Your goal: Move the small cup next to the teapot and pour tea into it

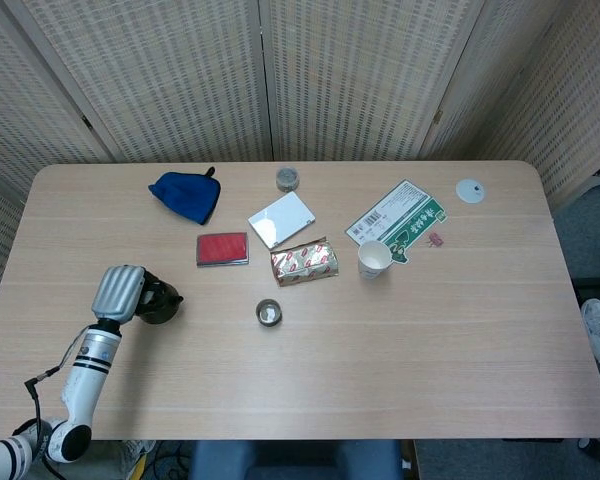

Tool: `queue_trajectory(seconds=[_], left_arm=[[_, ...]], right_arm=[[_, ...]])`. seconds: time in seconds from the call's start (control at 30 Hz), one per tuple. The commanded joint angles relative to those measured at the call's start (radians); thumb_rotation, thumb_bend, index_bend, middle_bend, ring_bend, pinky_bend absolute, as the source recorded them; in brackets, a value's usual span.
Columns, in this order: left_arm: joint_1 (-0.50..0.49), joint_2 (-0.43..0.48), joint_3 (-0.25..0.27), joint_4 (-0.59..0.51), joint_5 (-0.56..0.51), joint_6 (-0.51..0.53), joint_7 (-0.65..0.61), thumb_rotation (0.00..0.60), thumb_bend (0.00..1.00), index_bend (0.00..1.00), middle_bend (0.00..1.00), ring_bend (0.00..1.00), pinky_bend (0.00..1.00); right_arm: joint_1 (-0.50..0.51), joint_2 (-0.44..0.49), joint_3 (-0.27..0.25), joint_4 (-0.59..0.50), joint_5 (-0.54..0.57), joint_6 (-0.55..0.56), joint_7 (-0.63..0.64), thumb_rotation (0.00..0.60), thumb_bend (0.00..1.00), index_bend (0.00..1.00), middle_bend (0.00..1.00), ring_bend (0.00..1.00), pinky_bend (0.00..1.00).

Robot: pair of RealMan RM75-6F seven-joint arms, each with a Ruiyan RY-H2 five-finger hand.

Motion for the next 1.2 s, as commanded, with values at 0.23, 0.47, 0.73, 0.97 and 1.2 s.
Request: queue_trajectory(seconds=[0.23,0.47,0.73,0.97,1.2], left_arm=[[-0.003,0.009,0.005,-0.027,0.024,0.013,0.018,0.571,0.34,1.00,1.00,1.00,0.56],[-0.025,-0.003,0.016,-0.050,0.079,0.028,0.062,0.559,0.34,1.00,1.00,1.00,0.56],[-0.071,-0.040,0.016,-0.054,0.111,0.009,0.124,0.532,0.34,1.00,1.00,1.00,0.56],[-0.109,-0.089,0.005,-0.027,0.125,0.002,0.159,0.525,0.34,1.00,1.00,1.00,0.56],[-0.138,-0.133,0.006,0.005,0.145,0.002,0.193,0.520,0.34,1.00,1.00,1.00,0.56]], right_arm=[[-0.001,0.000,0.002,0.004,0.000,0.001,0.005,0.600,0.20,0.20,0.22,0.15,0.27],[-0.004,0.020,0.014,-0.002,0.004,0.013,-0.001,0.600,0.20,0.20,0.22,0.15,0.27],[-0.010,0.039,0.021,-0.019,0.008,0.027,-0.008,0.600,0.20,0.20,0.22,0.15,0.27],[-0.012,0.041,0.021,-0.022,0.006,0.031,-0.008,0.600,0.20,0.20,0.22,0.15,0.27],[-0.014,0.044,0.021,-0.025,0.007,0.032,-0.007,0.600,0.20,0.20,0.22,0.15,0.27]])
